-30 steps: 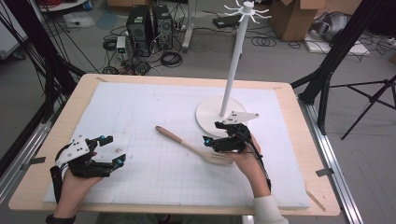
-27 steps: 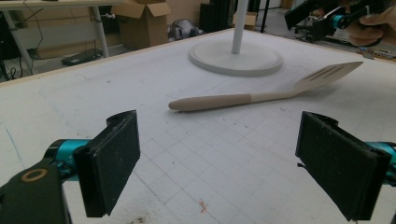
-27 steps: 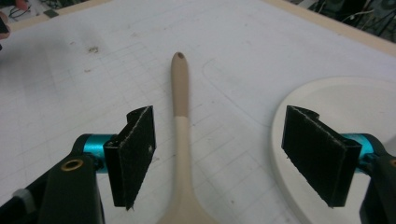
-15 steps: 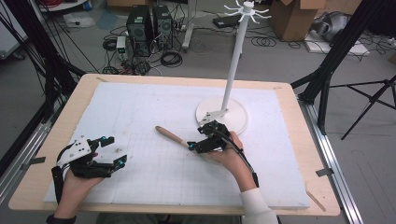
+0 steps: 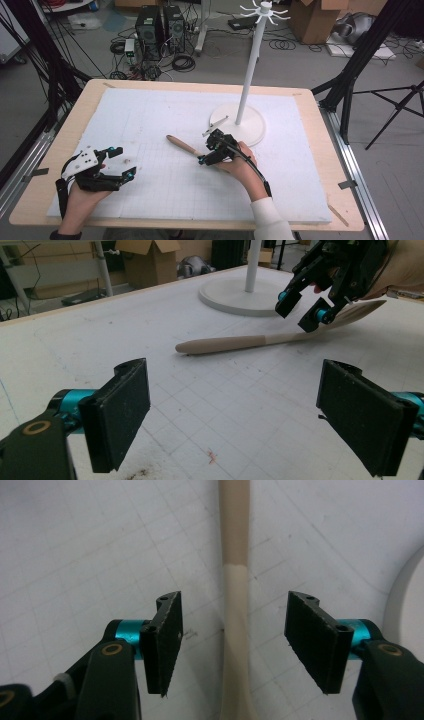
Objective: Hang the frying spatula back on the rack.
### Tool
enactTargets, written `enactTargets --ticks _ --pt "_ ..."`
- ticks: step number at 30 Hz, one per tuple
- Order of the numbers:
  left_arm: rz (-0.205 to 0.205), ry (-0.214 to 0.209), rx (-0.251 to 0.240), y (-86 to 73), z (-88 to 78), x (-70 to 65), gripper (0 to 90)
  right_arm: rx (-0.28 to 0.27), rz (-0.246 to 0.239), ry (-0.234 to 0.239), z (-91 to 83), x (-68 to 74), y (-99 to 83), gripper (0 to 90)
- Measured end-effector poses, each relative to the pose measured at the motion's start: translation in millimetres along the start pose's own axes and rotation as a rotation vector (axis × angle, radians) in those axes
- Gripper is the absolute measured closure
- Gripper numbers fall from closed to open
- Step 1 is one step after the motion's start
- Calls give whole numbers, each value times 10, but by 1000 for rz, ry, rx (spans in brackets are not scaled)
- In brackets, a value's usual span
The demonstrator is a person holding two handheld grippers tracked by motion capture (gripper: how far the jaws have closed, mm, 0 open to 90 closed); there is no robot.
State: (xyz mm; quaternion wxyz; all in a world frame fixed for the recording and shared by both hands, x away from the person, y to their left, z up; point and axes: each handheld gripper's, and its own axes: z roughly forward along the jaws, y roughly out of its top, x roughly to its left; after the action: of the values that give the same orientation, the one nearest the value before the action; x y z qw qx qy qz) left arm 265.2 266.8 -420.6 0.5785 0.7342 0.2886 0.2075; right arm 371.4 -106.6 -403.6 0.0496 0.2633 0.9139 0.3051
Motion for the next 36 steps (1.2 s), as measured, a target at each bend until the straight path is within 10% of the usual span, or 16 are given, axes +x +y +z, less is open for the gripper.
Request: enactTargets --ticks 36 --pt "-4 8 4 -18 -13 -10 143 121 13 -57 199 1 40 588"
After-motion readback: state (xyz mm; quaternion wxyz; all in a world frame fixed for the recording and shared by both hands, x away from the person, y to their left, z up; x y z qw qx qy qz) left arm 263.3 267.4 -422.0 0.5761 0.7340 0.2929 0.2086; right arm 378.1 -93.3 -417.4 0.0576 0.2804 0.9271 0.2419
